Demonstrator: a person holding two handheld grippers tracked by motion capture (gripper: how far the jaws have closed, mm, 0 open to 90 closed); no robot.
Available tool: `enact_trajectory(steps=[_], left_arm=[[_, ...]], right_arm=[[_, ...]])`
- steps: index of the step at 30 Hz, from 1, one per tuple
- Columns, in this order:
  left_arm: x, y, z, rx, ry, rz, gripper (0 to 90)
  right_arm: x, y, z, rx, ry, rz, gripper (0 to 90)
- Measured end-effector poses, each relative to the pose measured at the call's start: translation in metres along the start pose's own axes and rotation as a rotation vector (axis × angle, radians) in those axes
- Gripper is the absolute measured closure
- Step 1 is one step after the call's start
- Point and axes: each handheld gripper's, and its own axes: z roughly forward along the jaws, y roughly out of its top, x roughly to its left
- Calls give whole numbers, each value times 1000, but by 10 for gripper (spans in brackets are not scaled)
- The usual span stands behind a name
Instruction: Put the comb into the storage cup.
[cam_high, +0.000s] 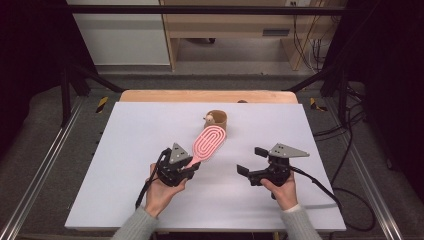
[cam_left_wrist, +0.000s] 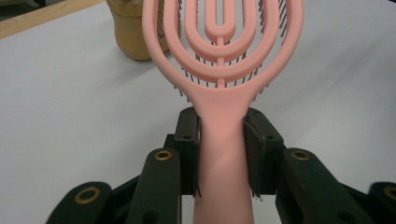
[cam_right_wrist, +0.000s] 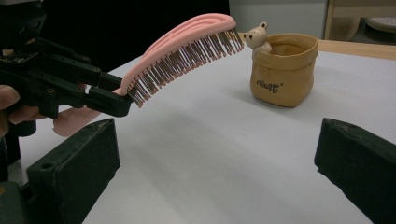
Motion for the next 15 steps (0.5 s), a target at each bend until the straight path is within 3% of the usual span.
enact_trajectory(steps=[15], left_arm=[[-7, 5, -1, -33, 5, -40, 689]], right_arm=[[3, 8, 3, -10, -4, 11, 4]])
